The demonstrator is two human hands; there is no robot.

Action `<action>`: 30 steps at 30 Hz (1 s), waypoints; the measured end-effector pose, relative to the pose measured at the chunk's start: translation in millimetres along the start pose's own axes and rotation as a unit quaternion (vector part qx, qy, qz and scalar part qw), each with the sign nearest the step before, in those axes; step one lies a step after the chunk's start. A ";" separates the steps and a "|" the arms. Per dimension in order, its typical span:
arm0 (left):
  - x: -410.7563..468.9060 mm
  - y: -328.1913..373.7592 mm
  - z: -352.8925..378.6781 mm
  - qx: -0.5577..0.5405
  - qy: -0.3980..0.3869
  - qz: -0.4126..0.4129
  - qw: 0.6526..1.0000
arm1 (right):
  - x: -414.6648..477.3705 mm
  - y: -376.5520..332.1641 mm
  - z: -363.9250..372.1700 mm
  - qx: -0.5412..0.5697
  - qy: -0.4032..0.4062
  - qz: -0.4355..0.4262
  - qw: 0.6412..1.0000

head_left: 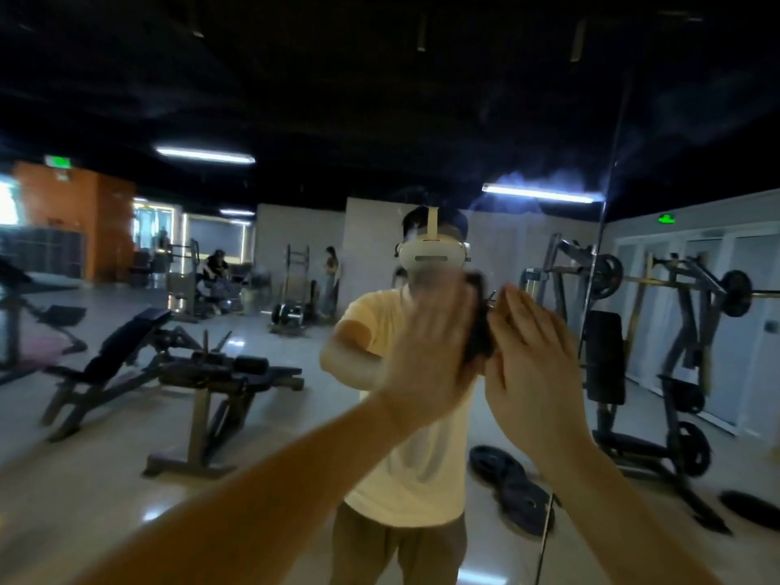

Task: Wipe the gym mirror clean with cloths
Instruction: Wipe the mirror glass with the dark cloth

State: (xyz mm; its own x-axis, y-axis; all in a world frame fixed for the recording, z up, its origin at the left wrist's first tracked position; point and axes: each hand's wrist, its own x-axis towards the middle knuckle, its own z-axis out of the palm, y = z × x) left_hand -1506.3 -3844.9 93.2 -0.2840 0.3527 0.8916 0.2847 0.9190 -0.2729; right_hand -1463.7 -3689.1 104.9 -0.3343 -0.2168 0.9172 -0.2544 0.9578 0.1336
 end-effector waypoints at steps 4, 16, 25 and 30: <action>5.6 -18.0 -3.6 0.053 -0.032 0.126 0.990 | 13.4 15.2 -12.7 0.020 -0.001 -0.010 1.000; 46.4 -137.7 -55.1 0.000 0.111 -0.239 0.965 | 55.8 -4.4 13.6 -0.058 0.006 -0.015 0.998; 50.0 -60.8 -26.3 0.059 0.010 0.116 0.991 | 55.3 16.7 4.5 0.000 0.050 -0.049 0.998; 28.9 -179.1 -62.1 0.023 0.066 -0.159 0.985 | 55.6 4.7 12.7 0.024 0.059 -0.021 0.998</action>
State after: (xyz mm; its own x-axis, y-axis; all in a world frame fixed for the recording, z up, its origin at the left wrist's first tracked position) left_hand -1508.6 -4010.3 190.3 -0.2301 0.0235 0.9729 0.1577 0.9874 0.0134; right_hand -1495.1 -3699.1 151.7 -0.2140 -0.2300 0.9494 -0.3102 0.9376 0.1572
